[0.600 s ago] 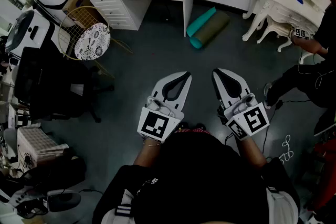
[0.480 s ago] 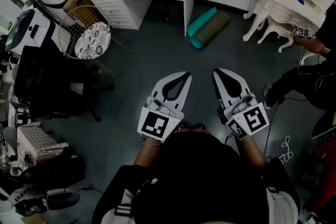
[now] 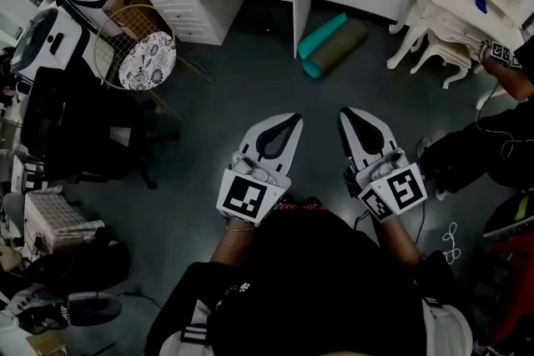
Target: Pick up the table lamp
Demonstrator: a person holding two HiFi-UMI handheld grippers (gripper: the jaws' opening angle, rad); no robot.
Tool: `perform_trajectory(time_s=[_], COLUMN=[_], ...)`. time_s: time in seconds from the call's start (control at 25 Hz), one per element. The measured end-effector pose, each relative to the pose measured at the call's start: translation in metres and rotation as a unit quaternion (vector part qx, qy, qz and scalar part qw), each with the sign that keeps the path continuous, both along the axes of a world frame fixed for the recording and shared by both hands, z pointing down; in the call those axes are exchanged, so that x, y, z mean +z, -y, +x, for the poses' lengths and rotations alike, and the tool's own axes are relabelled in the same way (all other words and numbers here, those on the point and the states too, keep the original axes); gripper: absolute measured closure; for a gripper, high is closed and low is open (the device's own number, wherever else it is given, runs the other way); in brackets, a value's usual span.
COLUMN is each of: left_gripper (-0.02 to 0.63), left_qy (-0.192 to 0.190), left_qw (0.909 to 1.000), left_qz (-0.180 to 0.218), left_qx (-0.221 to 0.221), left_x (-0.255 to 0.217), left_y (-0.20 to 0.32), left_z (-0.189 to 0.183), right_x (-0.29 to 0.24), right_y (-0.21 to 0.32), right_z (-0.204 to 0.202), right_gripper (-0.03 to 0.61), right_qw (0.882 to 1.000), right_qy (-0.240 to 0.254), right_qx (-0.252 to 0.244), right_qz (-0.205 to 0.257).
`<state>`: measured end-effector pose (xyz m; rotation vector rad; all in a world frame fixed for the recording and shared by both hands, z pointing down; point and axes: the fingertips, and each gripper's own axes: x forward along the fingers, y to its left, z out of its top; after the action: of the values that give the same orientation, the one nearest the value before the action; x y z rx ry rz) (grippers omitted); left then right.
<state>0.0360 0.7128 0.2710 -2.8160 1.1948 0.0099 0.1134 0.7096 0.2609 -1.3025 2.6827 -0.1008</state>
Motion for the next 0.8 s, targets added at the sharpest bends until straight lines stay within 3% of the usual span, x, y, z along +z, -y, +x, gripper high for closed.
perform_trajectory(time_s=[0.8], left_gripper=[0.6], left_qy=[0.004], left_qw=[0.9997], left_qz=[-0.007], left_qx=[-0.022], left_x=[0.008], left_y=[0.008], left_z=[0.038], right_x=[0.011], right_y=[0.01], right_z=[0.039], right_gripper=[0.563], right_qw=[1.0], right_qy=[0.008], right_qx=[-0.023], right_qz=[-0.015])
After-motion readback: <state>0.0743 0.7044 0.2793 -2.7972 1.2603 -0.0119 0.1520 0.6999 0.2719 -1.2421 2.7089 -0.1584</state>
